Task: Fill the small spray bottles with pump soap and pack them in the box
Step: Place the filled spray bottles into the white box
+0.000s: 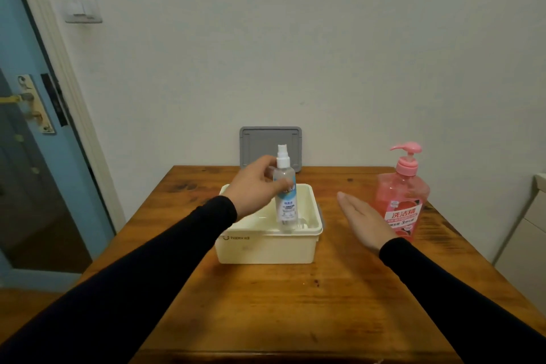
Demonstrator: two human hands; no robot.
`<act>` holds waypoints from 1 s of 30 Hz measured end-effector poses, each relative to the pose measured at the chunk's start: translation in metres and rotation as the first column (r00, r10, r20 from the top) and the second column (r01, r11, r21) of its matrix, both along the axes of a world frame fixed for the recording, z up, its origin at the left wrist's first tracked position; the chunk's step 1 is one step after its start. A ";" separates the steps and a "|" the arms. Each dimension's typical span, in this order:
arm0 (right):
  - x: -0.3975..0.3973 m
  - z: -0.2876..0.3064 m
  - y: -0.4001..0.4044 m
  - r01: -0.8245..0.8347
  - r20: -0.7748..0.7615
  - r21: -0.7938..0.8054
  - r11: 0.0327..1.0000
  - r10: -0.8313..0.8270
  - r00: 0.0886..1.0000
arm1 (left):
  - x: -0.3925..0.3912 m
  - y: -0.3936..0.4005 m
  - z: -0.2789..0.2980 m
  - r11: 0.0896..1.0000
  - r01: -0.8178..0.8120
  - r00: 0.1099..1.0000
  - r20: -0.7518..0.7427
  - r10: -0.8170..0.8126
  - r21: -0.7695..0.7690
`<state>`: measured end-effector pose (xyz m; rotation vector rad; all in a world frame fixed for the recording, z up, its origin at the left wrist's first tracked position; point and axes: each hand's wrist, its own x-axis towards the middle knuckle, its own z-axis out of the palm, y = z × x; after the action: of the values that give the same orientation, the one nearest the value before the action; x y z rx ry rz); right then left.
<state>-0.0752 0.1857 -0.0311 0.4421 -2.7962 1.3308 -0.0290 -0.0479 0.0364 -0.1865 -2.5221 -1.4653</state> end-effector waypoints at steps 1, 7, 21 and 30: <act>-0.006 0.000 -0.003 -0.002 0.000 -0.017 1.000 0.002 1.000 | -0.008 -0.006 0.002 1.000 -0.014 1.000 0.009 0.014 0.007; -0.029 -0.002 -0.017 -0.016 0.031 -0.077 0.997 0.018 0.999 | -0.047 -0.028 -0.009 0.999 -0.053 0.985 0.164 0.051 0.010; -0.069 -0.014 -0.039 -0.018 0.068 -0.126 0.992 0.027 0.997 | -0.102 -0.040 -0.068 0.995 -0.078 0.807 0.582 0.101 -0.065; -0.084 -0.026 -0.043 -0.007 0.076 -0.086 0.996 0.014 0.997 | -0.109 -0.037 -0.075 0.998 -0.059 0.703 0.710 0.035 0.010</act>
<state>-0.1588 0.1429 -0.0567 0.4124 -2.7869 1.4946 -0.1383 -0.0845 -0.0382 0.5732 -3.0289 -1.8126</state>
